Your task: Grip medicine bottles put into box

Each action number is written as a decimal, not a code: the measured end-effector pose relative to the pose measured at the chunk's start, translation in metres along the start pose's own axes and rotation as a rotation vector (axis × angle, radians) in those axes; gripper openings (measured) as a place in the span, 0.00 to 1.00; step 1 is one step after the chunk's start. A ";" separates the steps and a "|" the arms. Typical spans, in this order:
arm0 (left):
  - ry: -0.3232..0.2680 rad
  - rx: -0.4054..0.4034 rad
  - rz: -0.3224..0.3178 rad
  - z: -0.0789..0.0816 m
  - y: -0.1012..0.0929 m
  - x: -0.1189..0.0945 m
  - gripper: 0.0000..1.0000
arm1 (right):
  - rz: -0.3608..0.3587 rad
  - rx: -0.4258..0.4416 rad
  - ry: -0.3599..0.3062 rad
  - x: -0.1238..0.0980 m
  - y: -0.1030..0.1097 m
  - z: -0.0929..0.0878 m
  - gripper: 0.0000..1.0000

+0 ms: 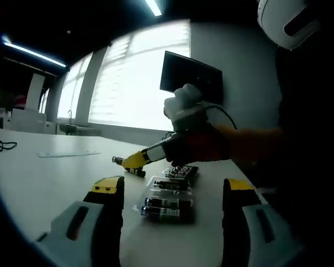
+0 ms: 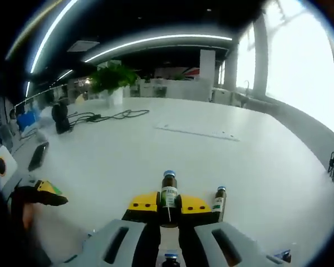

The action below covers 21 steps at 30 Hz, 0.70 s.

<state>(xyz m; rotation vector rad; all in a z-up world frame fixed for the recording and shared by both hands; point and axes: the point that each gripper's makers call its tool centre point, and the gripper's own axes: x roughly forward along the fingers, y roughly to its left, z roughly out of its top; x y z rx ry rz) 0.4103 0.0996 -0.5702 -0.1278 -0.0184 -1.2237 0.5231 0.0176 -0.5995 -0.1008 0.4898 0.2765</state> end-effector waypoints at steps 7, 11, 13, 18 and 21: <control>0.020 0.013 -0.006 -0.005 0.000 -0.001 0.64 | 0.015 0.016 -0.003 -0.017 0.003 -0.002 0.07; 0.022 0.015 -0.001 -0.006 0.001 -0.002 0.65 | 0.024 0.018 -0.008 -0.025 0.006 0.000 0.07; 0.022 0.018 0.000 -0.006 0.002 -0.002 0.65 | 0.032 -0.011 -0.002 -0.028 0.010 -0.002 0.07; 0.023 0.020 0.000 -0.006 0.002 -0.003 0.64 | 0.050 -0.013 0.020 -0.033 0.014 -0.009 0.07; 0.027 0.022 -0.001 -0.007 0.002 -0.002 0.64 | 0.052 -0.014 0.033 -0.039 0.016 -0.016 0.07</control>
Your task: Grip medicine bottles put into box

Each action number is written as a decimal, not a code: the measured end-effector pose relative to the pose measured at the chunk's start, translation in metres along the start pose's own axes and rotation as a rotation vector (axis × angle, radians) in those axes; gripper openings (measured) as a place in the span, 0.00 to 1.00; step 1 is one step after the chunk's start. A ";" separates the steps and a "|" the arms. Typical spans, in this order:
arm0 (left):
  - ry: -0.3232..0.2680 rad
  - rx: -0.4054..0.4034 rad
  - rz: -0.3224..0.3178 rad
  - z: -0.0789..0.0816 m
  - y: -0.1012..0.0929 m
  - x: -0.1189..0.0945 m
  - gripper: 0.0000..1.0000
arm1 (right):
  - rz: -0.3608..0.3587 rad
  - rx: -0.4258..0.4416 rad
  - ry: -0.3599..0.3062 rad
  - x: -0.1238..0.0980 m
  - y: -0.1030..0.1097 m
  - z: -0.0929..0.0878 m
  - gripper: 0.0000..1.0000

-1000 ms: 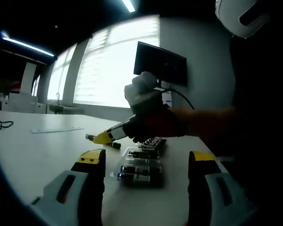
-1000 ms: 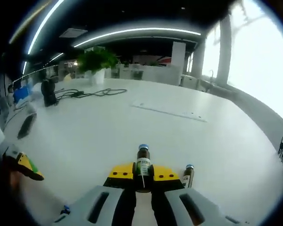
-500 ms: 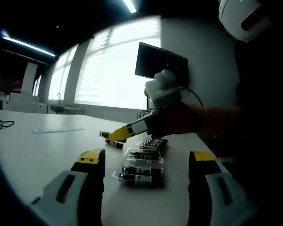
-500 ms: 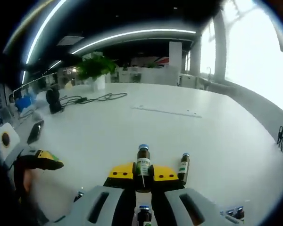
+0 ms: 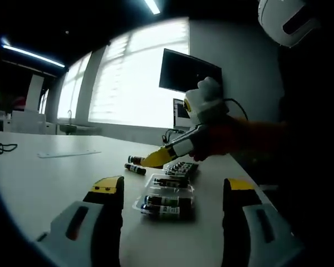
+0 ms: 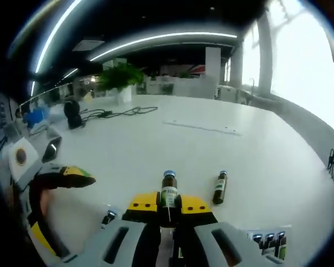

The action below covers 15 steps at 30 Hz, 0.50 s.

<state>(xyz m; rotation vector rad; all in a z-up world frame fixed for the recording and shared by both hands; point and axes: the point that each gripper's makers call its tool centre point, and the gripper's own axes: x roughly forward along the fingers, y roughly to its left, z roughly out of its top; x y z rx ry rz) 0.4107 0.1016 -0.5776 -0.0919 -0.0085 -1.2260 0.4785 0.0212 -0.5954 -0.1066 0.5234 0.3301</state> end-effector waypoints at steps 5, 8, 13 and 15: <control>-0.003 0.000 -0.002 0.000 0.000 0.000 0.65 | -0.008 0.019 0.025 -0.012 0.001 -0.015 0.07; -0.003 0.001 -0.003 0.000 -0.001 0.000 0.65 | -0.007 0.025 0.036 -0.017 0.004 -0.023 0.07; -0.004 0.000 -0.005 0.001 -0.002 0.001 0.64 | -0.010 0.022 0.041 -0.018 0.008 -0.031 0.07; -0.003 0.000 -0.007 0.001 -0.003 0.001 0.64 | -0.010 0.022 0.053 -0.018 0.010 -0.035 0.07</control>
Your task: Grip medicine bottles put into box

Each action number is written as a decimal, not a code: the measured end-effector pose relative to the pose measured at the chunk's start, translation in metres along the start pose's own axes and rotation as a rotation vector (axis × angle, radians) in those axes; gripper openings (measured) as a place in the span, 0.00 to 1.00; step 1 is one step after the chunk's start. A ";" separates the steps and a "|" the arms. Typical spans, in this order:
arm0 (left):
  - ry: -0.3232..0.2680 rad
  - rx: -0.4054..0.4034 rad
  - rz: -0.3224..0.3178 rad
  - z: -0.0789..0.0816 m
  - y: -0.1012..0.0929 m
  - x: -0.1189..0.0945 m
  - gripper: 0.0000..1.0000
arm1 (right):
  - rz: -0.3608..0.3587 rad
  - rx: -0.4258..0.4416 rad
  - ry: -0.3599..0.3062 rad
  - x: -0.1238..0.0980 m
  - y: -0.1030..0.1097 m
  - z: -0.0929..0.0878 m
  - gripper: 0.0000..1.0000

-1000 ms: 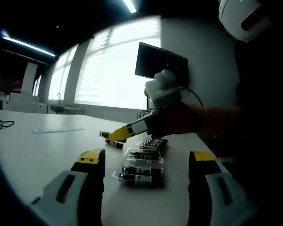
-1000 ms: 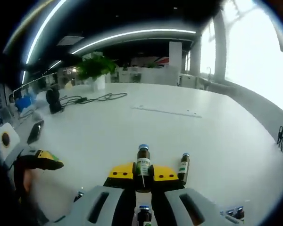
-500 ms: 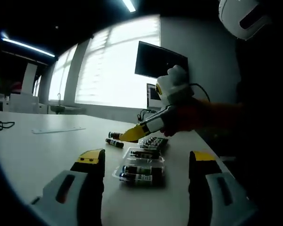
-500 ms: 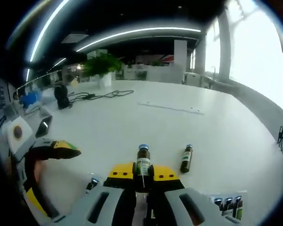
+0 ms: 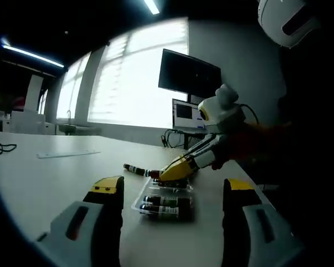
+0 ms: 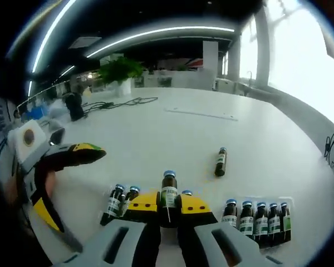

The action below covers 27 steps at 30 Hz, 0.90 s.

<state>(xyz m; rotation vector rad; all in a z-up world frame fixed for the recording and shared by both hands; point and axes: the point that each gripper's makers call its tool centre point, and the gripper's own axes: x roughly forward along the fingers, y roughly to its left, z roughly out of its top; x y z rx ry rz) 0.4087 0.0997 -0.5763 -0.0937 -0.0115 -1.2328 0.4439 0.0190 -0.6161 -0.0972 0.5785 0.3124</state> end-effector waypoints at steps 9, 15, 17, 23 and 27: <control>0.002 -0.001 -0.001 0.001 -0.002 0.001 0.64 | 0.002 -0.041 0.026 0.002 0.001 -0.008 0.08; 0.005 -0.001 0.000 0.000 -0.002 0.001 0.64 | -0.010 -0.060 0.023 0.002 0.001 -0.010 0.08; 0.005 -0.001 0.001 0.001 -0.002 0.002 0.64 | -0.012 -0.071 0.023 0.003 0.002 -0.011 0.08; 0.007 -0.001 -0.001 0.000 -0.002 0.002 0.64 | -0.019 -0.087 0.017 0.003 0.001 -0.012 0.08; 0.009 -0.001 -0.002 0.000 -0.003 0.002 0.64 | -0.010 -0.077 -0.016 0.000 0.002 -0.004 0.11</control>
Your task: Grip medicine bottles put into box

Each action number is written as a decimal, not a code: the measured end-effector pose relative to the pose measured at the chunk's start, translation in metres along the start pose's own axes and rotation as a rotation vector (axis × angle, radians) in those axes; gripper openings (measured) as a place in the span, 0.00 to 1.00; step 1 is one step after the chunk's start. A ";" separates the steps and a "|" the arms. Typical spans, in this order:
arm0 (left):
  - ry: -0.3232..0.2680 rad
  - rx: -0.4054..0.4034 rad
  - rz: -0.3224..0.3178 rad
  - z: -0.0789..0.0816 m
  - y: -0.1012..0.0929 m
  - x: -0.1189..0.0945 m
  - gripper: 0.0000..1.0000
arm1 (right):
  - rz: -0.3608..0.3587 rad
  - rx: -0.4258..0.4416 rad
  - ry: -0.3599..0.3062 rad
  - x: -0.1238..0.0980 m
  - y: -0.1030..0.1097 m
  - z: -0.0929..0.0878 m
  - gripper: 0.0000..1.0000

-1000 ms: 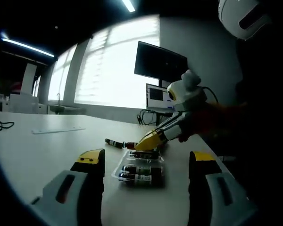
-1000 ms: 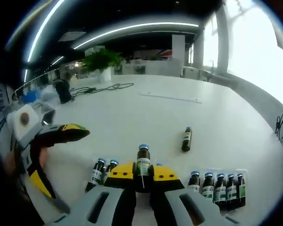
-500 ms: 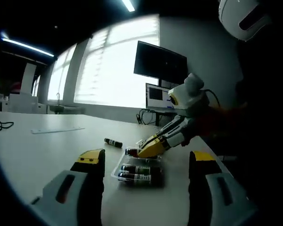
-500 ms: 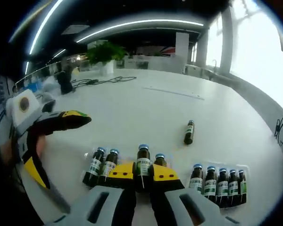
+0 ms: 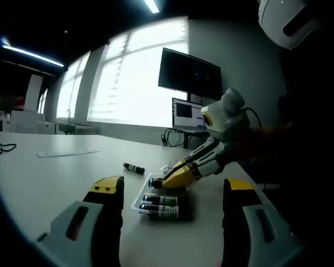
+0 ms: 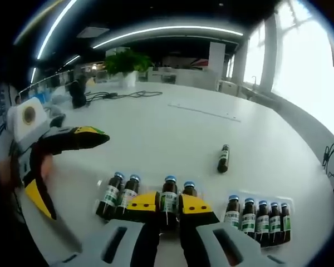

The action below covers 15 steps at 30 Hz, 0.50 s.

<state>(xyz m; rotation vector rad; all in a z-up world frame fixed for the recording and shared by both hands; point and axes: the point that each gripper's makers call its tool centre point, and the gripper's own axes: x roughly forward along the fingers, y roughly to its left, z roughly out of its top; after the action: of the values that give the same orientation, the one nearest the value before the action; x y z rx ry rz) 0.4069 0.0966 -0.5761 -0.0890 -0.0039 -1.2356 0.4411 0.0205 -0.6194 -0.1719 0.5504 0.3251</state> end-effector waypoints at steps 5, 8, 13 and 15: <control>0.002 0.001 0.000 0.000 0.000 0.001 0.64 | -0.025 0.011 -0.065 -0.006 -0.010 0.016 0.06; 0.002 0.000 0.001 0.000 0.000 0.000 0.64 | -0.024 0.002 -0.059 -0.005 -0.012 0.013 0.04; 0.005 0.000 0.002 -0.001 0.002 -0.001 0.64 | -0.007 -0.014 -0.038 -0.002 -0.005 0.005 0.03; 0.005 0.000 0.002 -0.002 0.002 -0.001 0.64 | -0.007 -0.017 -0.033 -0.001 -0.004 0.004 0.00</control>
<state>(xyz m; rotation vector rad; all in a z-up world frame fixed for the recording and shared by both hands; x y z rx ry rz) 0.4084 0.0982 -0.5778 -0.0859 0.0008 -1.2338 0.4430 0.0176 -0.6154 -0.1845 0.5145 0.3256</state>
